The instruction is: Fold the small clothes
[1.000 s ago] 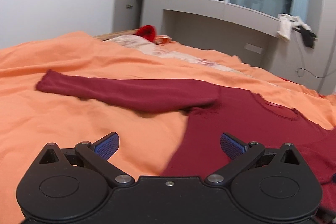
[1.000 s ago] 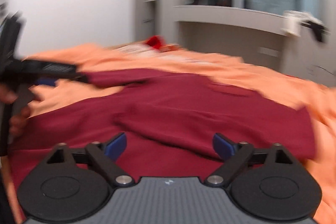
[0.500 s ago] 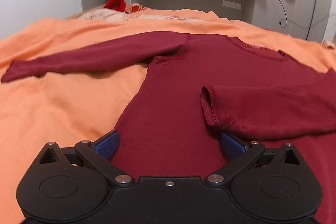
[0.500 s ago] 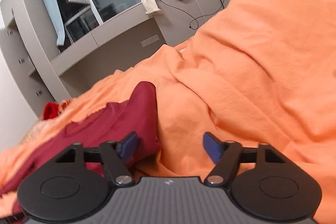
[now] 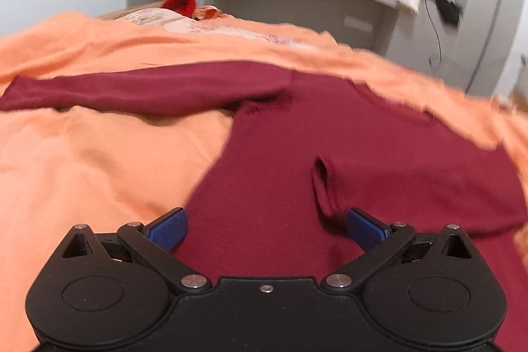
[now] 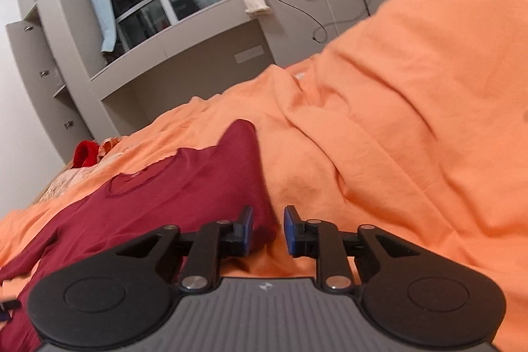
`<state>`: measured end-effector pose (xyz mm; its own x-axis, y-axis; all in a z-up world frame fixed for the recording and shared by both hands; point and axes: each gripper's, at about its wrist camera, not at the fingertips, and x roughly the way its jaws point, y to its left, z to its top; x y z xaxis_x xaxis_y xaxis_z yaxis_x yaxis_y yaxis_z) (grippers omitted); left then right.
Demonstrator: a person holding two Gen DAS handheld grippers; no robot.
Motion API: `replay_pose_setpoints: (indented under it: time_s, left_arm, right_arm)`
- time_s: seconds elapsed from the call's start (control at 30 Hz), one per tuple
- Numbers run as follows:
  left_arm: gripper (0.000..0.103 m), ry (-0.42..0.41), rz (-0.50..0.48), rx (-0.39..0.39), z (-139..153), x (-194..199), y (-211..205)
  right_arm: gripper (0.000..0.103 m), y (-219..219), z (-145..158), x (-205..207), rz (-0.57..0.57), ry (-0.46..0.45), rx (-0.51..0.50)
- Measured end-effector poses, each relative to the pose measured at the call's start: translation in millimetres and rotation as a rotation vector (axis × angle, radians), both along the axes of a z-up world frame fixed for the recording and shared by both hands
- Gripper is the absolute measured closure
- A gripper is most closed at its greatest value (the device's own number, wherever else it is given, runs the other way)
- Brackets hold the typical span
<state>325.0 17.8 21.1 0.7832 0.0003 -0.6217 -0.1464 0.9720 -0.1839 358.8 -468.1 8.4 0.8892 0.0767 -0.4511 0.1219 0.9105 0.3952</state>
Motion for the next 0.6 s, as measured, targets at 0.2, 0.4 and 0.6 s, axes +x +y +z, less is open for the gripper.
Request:
replay_pose_setpoints:
  time_s: [0.2, 0.4, 0.6]
  left_arm:
    - [0.001, -0.138, 0.098, 0.027, 18, -26, 48]
    - [0.001, -0.273, 0.265, 0.000, 32, -67, 118]
    - [0.001, -0.336, 0.401, -0.094, 40, -92, 173]
  right_arm:
    - [0.035, 21, 17, -36, 0.101, -0.070, -0.002]
    - [0.005, 61, 29, -73, 0.251, -0.137, -0.109]
    - [0.000, 94, 35, -101, 0.386, -0.237, -0.108]
